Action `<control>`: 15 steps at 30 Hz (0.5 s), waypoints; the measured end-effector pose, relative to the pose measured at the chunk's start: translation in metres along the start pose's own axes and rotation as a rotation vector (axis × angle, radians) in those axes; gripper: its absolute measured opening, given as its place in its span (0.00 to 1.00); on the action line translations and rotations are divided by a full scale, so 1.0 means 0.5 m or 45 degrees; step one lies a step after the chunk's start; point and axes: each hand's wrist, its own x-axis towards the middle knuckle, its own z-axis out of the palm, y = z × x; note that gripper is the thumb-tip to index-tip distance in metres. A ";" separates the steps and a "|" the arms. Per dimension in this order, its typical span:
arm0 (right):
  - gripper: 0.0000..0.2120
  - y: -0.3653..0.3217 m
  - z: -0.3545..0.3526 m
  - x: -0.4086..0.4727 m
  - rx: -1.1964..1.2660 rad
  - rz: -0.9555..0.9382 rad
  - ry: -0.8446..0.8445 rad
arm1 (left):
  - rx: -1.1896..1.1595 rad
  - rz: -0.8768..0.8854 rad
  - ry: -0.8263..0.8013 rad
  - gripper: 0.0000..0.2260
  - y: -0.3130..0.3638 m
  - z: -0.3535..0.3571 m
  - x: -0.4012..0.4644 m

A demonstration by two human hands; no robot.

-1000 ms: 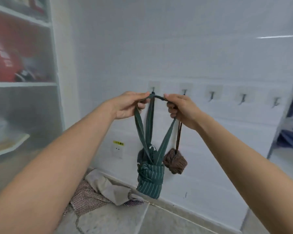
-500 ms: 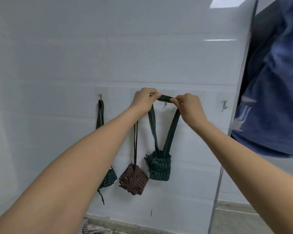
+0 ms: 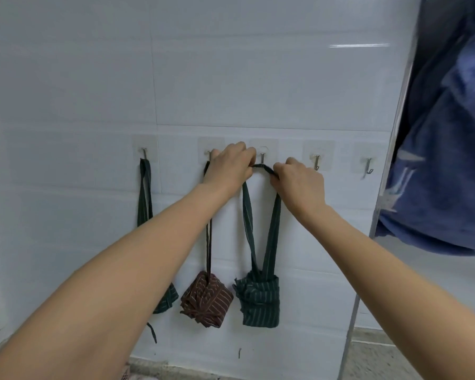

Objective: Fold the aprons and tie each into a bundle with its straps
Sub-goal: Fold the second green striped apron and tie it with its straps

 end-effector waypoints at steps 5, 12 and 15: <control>0.08 -0.013 0.013 -0.009 0.038 0.066 -0.065 | -0.012 -0.148 0.063 0.06 0.011 0.008 -0.001; 0.07 -0.032 -0.011 0.003 0.207 0.124 0.010 | -0.079 -0.199 0.055 0.03 0.016 0.015 -0.003; 0.04 -0.032 -0.004 0.008 0.175 0.112 0.007 | -0.071 -0.200 0.095 0.03 0.015 0.023 -0.007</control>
